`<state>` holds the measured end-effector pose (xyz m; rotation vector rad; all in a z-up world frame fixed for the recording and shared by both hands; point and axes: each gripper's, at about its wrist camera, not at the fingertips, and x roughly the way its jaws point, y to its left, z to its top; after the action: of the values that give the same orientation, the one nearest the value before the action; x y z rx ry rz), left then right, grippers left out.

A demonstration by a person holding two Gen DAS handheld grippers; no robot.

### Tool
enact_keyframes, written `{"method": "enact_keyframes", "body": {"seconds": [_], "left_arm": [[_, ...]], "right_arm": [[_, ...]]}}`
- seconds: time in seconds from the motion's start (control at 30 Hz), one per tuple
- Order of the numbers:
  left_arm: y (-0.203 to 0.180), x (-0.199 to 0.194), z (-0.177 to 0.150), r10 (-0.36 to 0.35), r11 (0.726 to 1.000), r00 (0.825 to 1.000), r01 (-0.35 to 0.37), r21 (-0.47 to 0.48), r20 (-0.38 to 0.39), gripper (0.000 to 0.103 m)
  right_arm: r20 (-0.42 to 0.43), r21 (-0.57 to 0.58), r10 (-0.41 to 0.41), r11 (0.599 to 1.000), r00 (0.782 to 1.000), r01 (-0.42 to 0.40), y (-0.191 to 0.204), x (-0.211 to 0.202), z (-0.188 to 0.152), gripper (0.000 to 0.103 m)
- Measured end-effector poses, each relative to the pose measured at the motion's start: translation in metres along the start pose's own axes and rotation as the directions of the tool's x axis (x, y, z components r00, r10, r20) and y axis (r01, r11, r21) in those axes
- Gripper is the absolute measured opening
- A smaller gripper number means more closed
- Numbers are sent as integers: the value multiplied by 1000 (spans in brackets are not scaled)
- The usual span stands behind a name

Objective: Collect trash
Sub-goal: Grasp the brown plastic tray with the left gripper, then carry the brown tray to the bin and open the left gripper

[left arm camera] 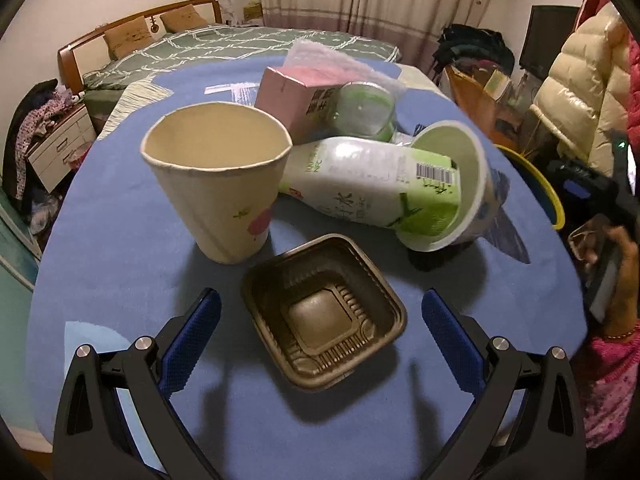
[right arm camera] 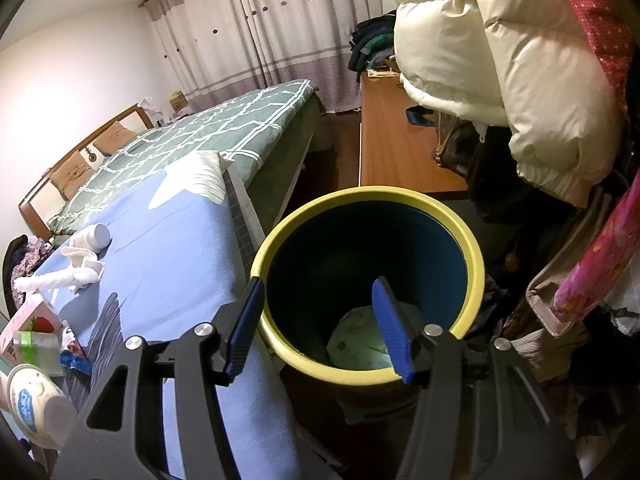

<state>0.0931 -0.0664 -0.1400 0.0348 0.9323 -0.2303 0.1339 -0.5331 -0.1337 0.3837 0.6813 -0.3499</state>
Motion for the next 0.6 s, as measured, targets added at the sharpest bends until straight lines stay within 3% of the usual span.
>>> {"method": "enact_keyframes", "body": {"seconds": [0.2, 0.33, 0.6], "left_arm": [[4, 19, 1, 6, 1000, 1000, -6, -12, -29, 99], [8, 29, 6, -12, 1000, 999, 11, -23, -48, 81], [-7, 16, 2, -32, 999, 999, 33, 33, -27, 80]], "right_arm": [[-8, 2, 9, 1000, 1000, -9, 0, 2, 0, 54], [-10, -1, 13, 1000, 1000, -13, 0, 3, -1, 54], [-9, -1, 14, 1000, 1000, -14, 1, 4, -2, 55]]}}
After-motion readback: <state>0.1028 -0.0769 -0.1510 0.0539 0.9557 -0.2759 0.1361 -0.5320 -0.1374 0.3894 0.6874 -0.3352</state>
